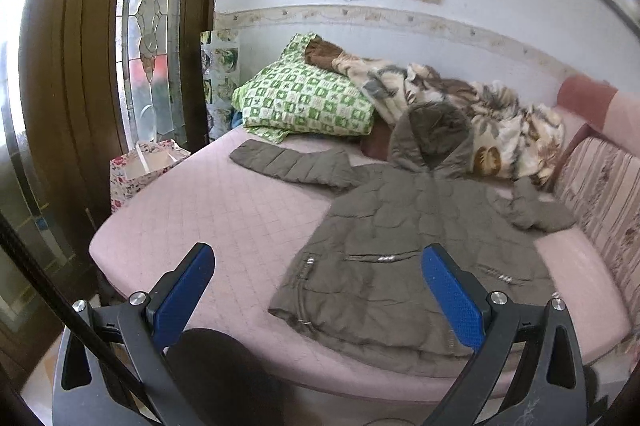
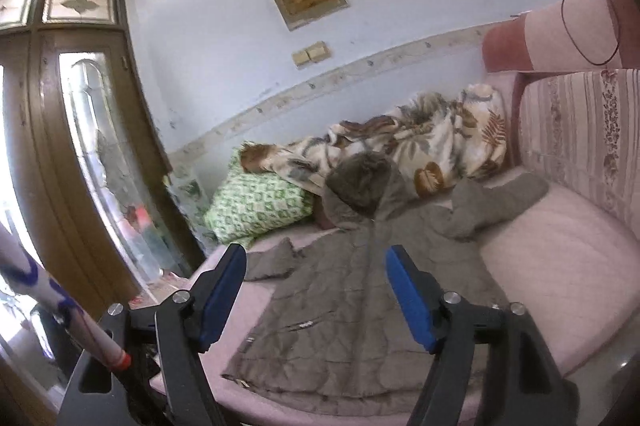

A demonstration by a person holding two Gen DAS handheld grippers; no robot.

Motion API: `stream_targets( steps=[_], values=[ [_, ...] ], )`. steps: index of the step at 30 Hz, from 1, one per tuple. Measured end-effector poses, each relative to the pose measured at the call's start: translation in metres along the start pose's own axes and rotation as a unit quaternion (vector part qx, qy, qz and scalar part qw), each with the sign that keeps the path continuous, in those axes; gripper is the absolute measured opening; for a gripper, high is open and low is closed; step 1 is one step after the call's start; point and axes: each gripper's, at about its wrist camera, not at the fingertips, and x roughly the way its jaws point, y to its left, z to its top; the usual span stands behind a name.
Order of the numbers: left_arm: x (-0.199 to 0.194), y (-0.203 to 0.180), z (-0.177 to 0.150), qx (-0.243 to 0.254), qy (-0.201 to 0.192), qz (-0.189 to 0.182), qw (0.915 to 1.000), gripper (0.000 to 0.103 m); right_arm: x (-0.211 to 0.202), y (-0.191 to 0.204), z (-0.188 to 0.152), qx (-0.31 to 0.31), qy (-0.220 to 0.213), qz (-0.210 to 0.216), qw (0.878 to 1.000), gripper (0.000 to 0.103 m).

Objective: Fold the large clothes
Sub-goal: 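Move both tools toward the spread olive jacket on the bed, then grasp the jacket sleeve cuff with the left tool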

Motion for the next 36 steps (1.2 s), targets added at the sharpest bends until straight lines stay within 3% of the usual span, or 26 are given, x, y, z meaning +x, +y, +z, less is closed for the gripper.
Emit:
stream_targets(
  steps=[5, 11, 14, 18, 23, 30, 34, 36],
  values=[
    [0.03, -0.002, 0.003, 0.029, 0.011, 0.032, 0.999, 0.103, 0.041, -0.024, -0.003, 0.024, 0.057, -0.018, 0.998, 0.085],
    [0.074, -0.006, 0.004, 0.047, 0.032, 0.051, 0.9971, 0.103, 0.086, -0.05, -0.006, 0.042, 0.095, 0.012, 0.994, 0.09],
    [0.099, -0.005, 0.007, 0.056, 0.046, 0.06, 0.9955, 0.103, 0.11, -0.057, -0.01, 0.031, 0.112, -0.013, 0.993, 0.091],
    [0.149, -0.003, 0.004, 0.079, 0.112, 0.021, 0.9904, 0.103, 0.141, -0.07, -0.011, 0.03, 0.127, -0.032, 0.991, 0.091],
    [0.204, 0.014, -0.015, 0.011, 0.22, -0.02, 0.9753, 0.101, 0.175, -0.081, -0.01, 0.016, 0.131, -0.063, 0.989, 0.091],
    [0.255, 0.033, -0.004, -0.011, 0.193, 0.034, 0.9805, 0.101, 0.24, -0.095, -0.021, -0.02, 0.161, -0.117, 0.98, 0.091],
    [0.286, 0.059, 0.012, -0.071, 0.188, 0.06, 0.9778, 0.101, 0.272, -0.098, -0.033, -0.05, 0.173, -0.13, 0.975, 0.091],
    [0.306, 0.069, 0.021, -0.074, 0.195, 0.073, 0.9752, 0.101, 0.286, -0.098, -0.038, -0.066, 0.179, -0.131, 0.973, 0.091]
  ],
)
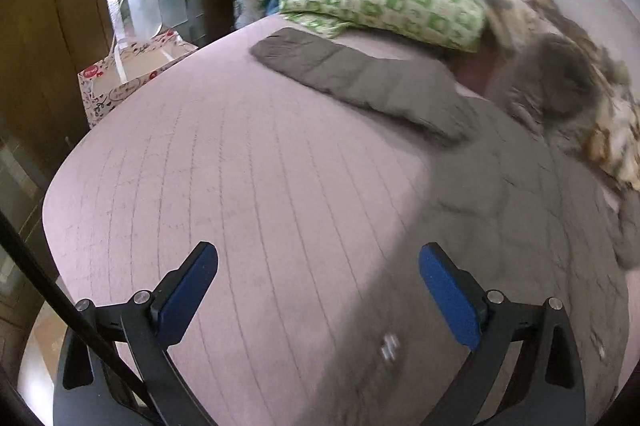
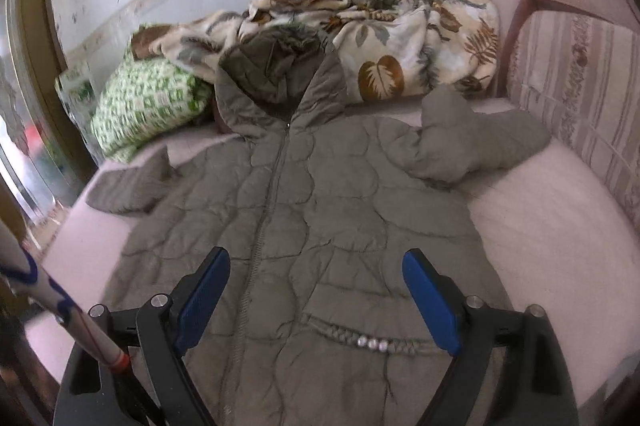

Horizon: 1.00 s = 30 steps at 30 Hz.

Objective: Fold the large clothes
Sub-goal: 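Grasp the jacket sleeve cuff with the left tool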

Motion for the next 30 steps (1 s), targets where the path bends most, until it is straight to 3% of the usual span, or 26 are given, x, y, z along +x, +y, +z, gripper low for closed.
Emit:
stream_targets(
  steps=[3, 6, 14, 22, 25, 30],
  values=[
    [0.022, -0.001, 0.025, 0.027, 0.004, 0.028, 0.9992, 0.101, 0.019, 0.003, -0.001, -0.021, 0.004, -0.007, 1.0, 0.091],
    [0.043, 0.005, 0.054, 0.019, -0.004, 0.065, 0.9977, 0.101, 0.031, 0.003, -0.003, -0.025, 0.004, -0.012, 1.0, 0.091],
    [0.133, 0.034, 0.137, -0.078, 0.034, 0.051, 0.9951, 0.101, 0.067, -0.022, -0.01, 0.022, 0.045, 0.008, 0.999, 0.091],
    [0.199, 0.032, 0.182, -0.101, 0.045, 0.087, 0.99, 0.101, 0.081, -0.032, -0.007, 0.019, 0.054, -0.001, 0.998, 0.091],
    [0.214, 0.028, 0.192, -0.102, 0.047, 0.086, 0.99, 0.101, 0.087, -0.034, -0.008, 0.016, 0.06, -0.007, 0.998, 0.091],
    [0.24, 0.035, 0.206, -0.135, 0.066, 0.037, 0.9879, 0.101, 0.094, -0.035, -0.01, 0.01, 0.07, -0.009, 0.997, 0.091]
  ],
)
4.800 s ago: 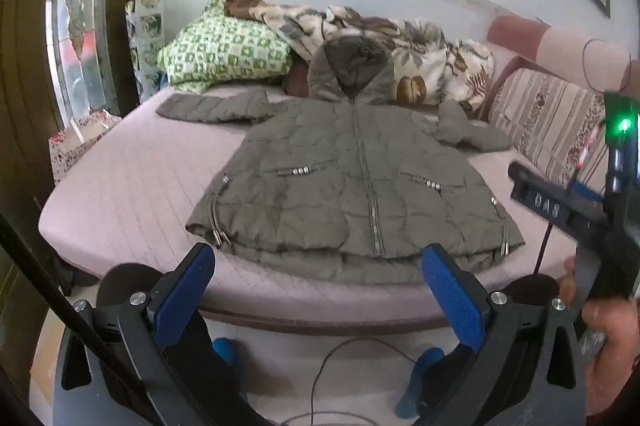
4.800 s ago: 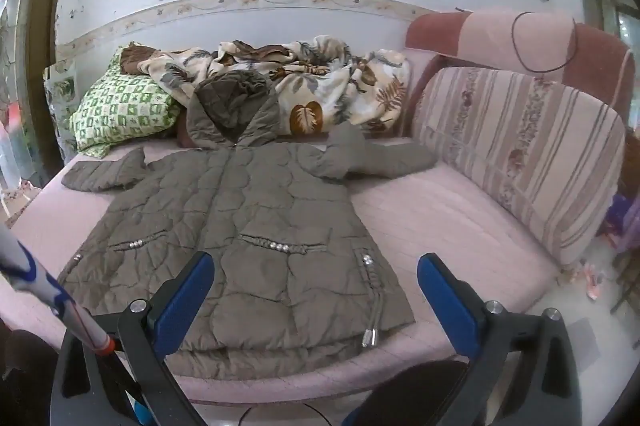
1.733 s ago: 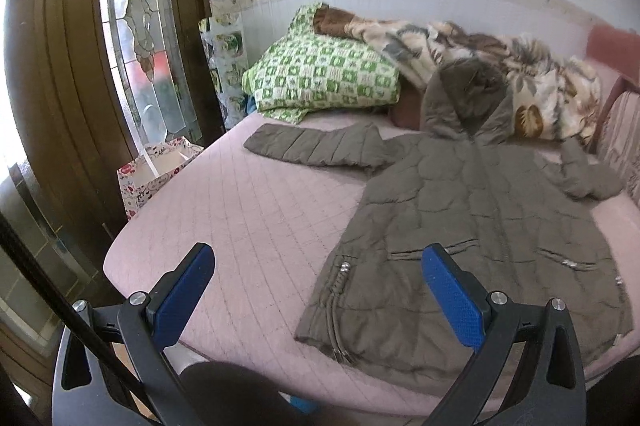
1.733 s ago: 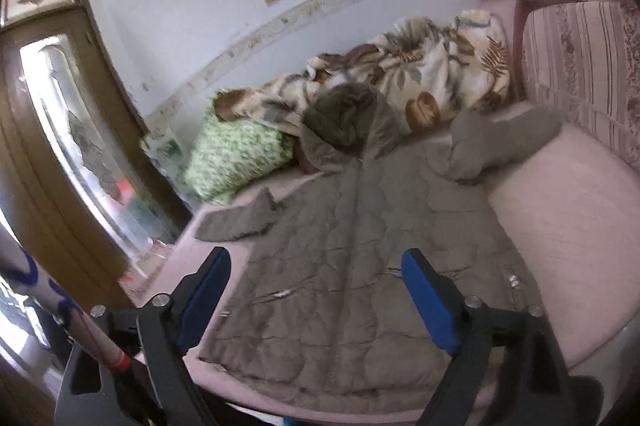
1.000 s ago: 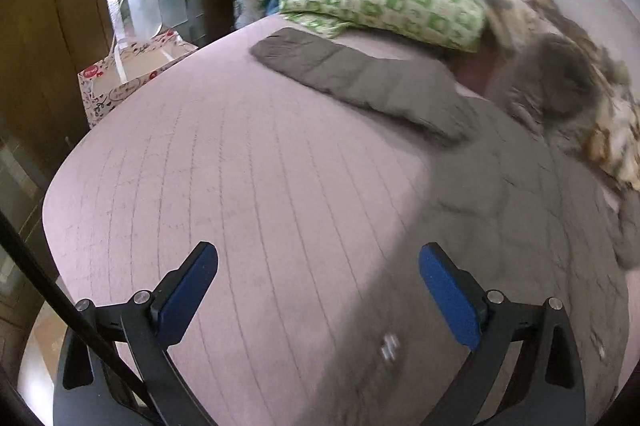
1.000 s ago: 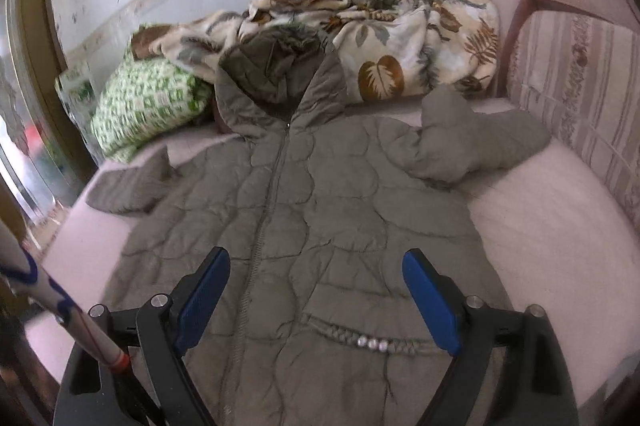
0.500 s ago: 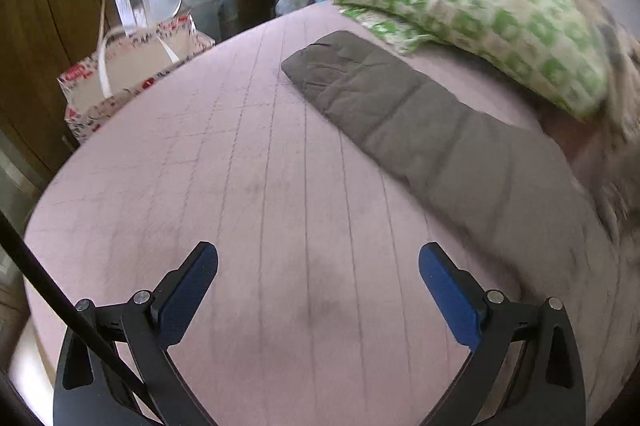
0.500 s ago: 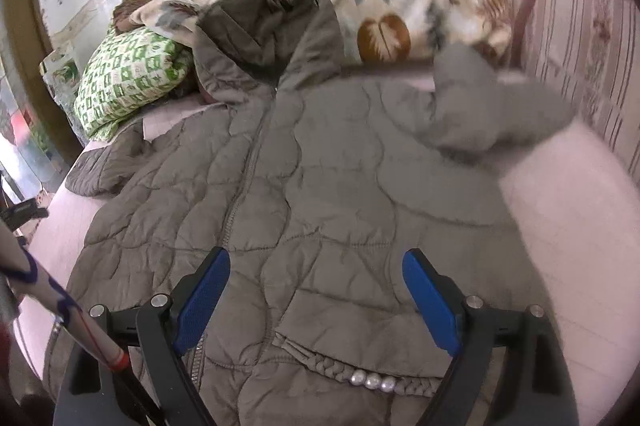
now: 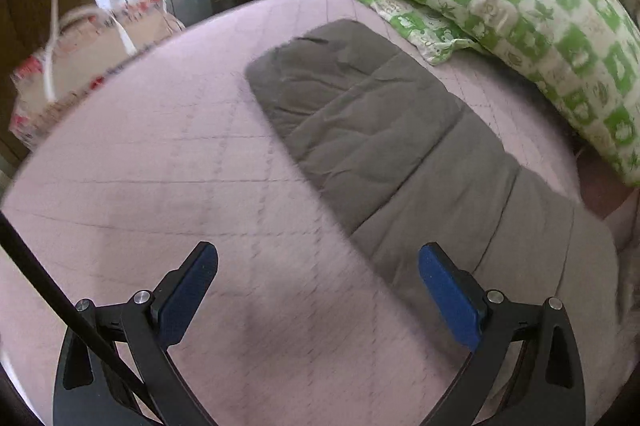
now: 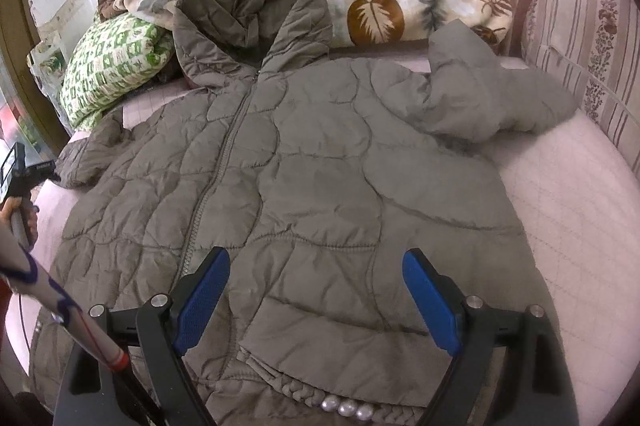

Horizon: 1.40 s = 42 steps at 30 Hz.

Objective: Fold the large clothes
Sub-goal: 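Grasp the jacket sleeve cuff with the left tool, then fold the held sleeve across the jacket front, then open the left tool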

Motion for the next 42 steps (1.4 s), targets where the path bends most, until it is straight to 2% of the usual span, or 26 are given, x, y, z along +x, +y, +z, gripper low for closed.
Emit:
stream_targets(
  steps=[2, 5, 10, 11, 12, 13, 14, 16, 20, 24, 30, 33, 36, 42],
  values=[
    [0.013, 0.003, 0.007, -0.025, 0.019, -0.025, 0.9992, 0.101, 0.001, 0.0, -0.001, -0.004, 0.001, -0.001, 1.0, 0.091],
    [0.022, 0.001, 0.021, -0.052, 0.011, -0.031, 0.9981, 0.101, 0.005, 0.001, -0.002, -0.013, 0.003, -0.007, 1.0, 0.091],
    [0.034, -0.005, 0.042, -0.087, 0.019, -0.051, 0.9947, 0.1, 0.016, 0.001, -0.004, -0.016, 0.02, -0.01, 1.0, 0.091],
    [0.035, -0.007, 0.044, -0.093, 0.019, -0.049, 0.9943, 0.09, 0.018, 0.0, -0.005, -0.016, 0.024, -0.01, 1.0, 0.091],
    [0.033, -0.012, 0.045, -0.09, 0.015, -0.027, 0.9954, 0.075, 0.021, 0.0, -0.006, -0.016, 0.029, -0.013, 0.999, 0.091],
    [0.034, -0.017, 0.047, -0.077, 0.016, -0.004, 0.9969, 0.039, 0.024, 0.0, -0.006, -0.016, 0.032, -0.016, 0.999, 0.091],
    [0.032, -0.028, 0.047, -0.045, 0.021, 0.023, 0.9985, 0.022, 0.025, 0.0, -0.007, -0.017, 0.034, -0.018, 0.999, 0.091],
    [0.021, -0.042, 0.047, -0.001, 0.021, 0.037, 0.9991, 0.011, 0.027, 0.001, -0.007, -0.02, 0.036, -0.022, 0.999, 0.091],
    [-0.029, -0.07, 0.04, 0.045, -0.009, 0.003, 0.9989, 0.009, 0.025, 0.004, -0.007, -0.032, 0.031, -0.026, 0.999, 0.089],
    [-0.092, -0.102, 0.017, 0.102, -0.045, -0.034, 0.9932, 0.009, 0.015, 0.006, -0.007, -0.034, 0.016, -0.024, 0.999, 0.087],
    [-0.168, -0.154, -0.053, 0.187, -0.061, -0.096, 0.9757, 0.008, -0.002, 0.002, -0.004, -0.023, -0.004, -0.017, 1.0, 0.087],
    [-0.195, -0.177, -0.098, 0.222, -0.05, -0.138, 0.964, 0.008, -0.008, -0.005, -0.005, -0.009, -0.01, -0.013, 1.0, 0.087],
    [-0.206, -0.198, -0.139, 0.249, -0.03, -0.17, 0.9532, 0.007, -0.014, -0.015, -0.004, 0.008, -0.015, -0.013, 1.0, 0.087],
    [-0.185, -0.225, -0.212, 0.281, 0.032, -0.185, 0.9411, 0.008, -0.016, -0.035, -0.004, 0.049, -0.006, -0.005, 0.999, 0.087]
  ],
)
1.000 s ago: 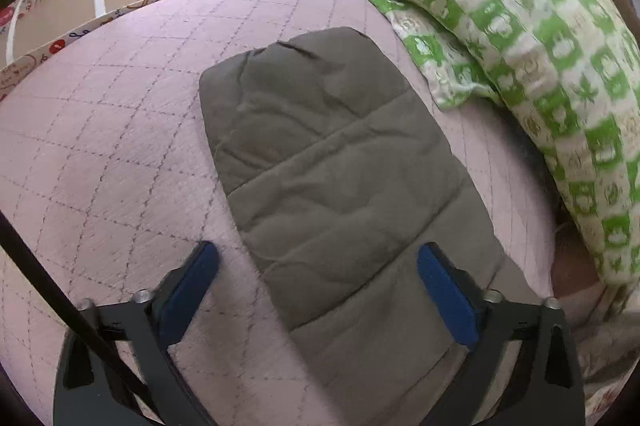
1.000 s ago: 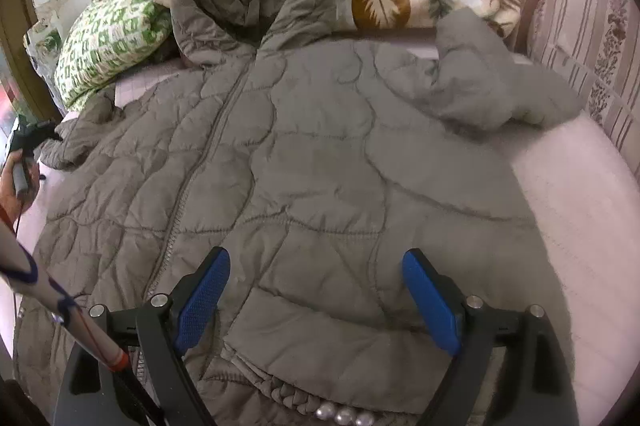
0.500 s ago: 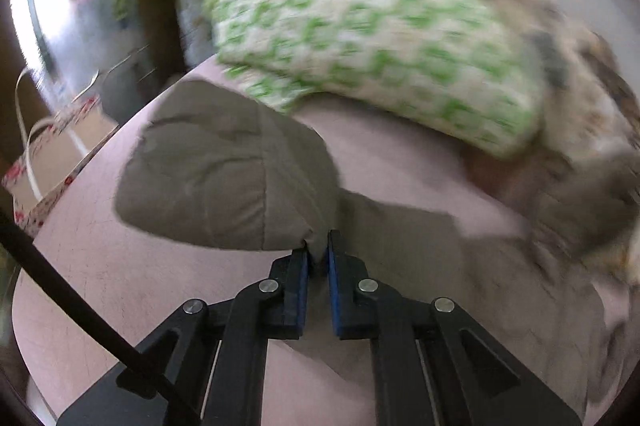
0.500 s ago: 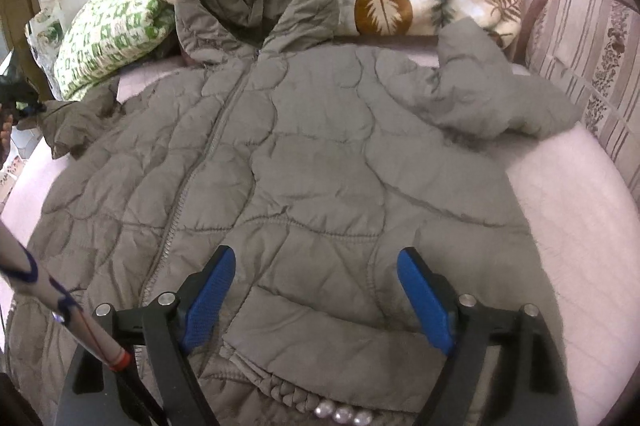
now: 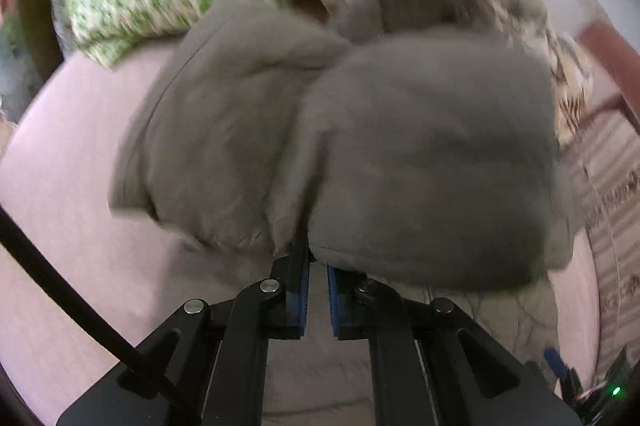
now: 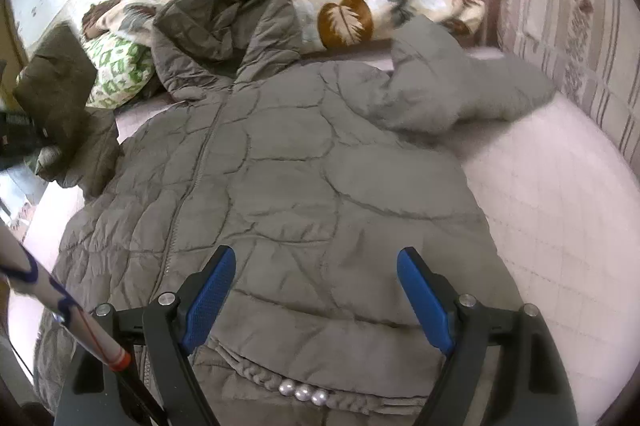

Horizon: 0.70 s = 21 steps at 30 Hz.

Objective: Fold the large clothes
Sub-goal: 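Fold the held sleeve across the jacket front, then open the left tool, then reach the right tool to the other sleeve and grasp it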

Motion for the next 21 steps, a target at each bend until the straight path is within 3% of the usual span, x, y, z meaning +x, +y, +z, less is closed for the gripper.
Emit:
stream_targets(
  steps=[4, 7, 11, 16, 21],
  values=[
    [0.025, -0.02, -0.028, 0.019, 0.031, 0.02, 0.9991, 0.011, 0.004, -0.006, 0.0, 0.006, 0.009, -0.006, 1.0, 0.087],
    [0.019, -0.026, -0.05, 0.015, 0.04, 0.028, 0.9987, 0.017, 0.004, -0.008, 0.001, 0.004, 0.009, -0.009, 1.0, 0.087],
    [-0.022, -0.022, -0.083, 0.014, -0.011, 0.04, 0.999, 0.055, 0.004, -0.008, 0.001, 0.002, 0.008, -0.01, 1.0, 0.087],
    [-0.049, -0.006, -0.106, 0.042, -0.065, 0.094, 0.9925, 0.064, 0.01, -0.007, -0.003, 0.021, 0.026, 0.023, 0.999, 0.087],
    [-0.057, 0.024, -0.118, 0.039, -0.088, 0.142, 0.9852, 0.064, 0.009, 0.004, -0.015, 0.046, 0.046, 0.087, 0.994, 0.087]
  ],
)
